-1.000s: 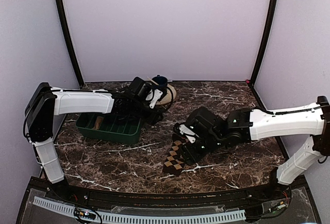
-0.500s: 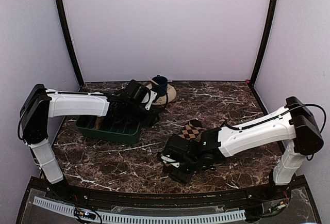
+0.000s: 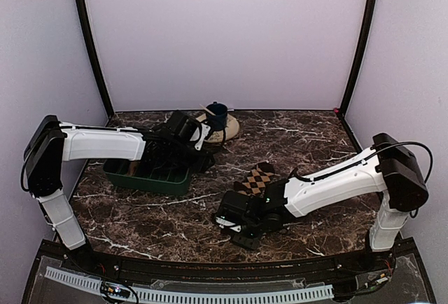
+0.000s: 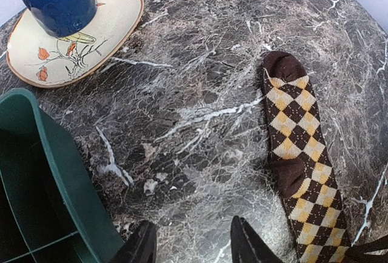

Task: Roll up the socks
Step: Pick up the sock from the center of the board, then fold the sock at the center of the board.

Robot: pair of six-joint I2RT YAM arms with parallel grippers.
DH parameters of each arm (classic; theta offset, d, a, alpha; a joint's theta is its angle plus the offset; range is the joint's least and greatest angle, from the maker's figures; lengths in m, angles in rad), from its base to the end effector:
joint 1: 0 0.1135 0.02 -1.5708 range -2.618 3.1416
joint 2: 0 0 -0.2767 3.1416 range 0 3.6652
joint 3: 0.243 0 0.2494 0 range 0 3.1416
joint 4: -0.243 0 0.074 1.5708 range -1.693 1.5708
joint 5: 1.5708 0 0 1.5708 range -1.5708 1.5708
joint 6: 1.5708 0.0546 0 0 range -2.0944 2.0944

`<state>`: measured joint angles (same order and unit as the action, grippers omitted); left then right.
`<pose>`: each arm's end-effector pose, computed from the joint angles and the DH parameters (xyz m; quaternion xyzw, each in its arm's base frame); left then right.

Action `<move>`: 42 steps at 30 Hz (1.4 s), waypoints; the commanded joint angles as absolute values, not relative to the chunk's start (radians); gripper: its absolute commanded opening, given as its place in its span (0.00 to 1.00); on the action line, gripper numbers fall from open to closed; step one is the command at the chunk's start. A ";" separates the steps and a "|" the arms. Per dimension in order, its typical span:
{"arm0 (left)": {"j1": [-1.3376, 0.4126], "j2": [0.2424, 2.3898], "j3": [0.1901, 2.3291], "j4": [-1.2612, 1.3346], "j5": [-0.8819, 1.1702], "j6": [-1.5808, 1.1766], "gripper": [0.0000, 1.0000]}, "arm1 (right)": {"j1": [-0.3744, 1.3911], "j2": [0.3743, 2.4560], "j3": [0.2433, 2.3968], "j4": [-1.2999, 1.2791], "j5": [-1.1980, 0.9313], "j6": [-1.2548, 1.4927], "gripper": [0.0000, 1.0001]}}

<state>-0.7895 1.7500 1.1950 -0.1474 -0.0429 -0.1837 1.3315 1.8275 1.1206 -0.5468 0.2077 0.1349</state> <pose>0.2867 -0.2858 0.2262 0.2619 0.8684 -0.1795 0.3809 0.0946 0.3403 0.1485 -0.5396 0.8208 0.0290 0.1852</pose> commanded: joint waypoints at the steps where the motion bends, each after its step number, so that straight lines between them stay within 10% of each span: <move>1: -0.792 1.697 1.174 -0.129 -0.053 -0.185 0.44 | 1.324 1.851 1.146 -0.530 0.219 0.104 0.53; 15: -0.790 1.683 1.153 -0.121 -0.071 -0.177 0.44 | 1.297 1.854 1.145 -0.584 0.140 0.117 0.00; 42: -0.780 1.690 1.141 -0.116 -0.080 -0.182 0.44 | 1.155 1.681 1.323 -0.568 -0.025 0.183 0.00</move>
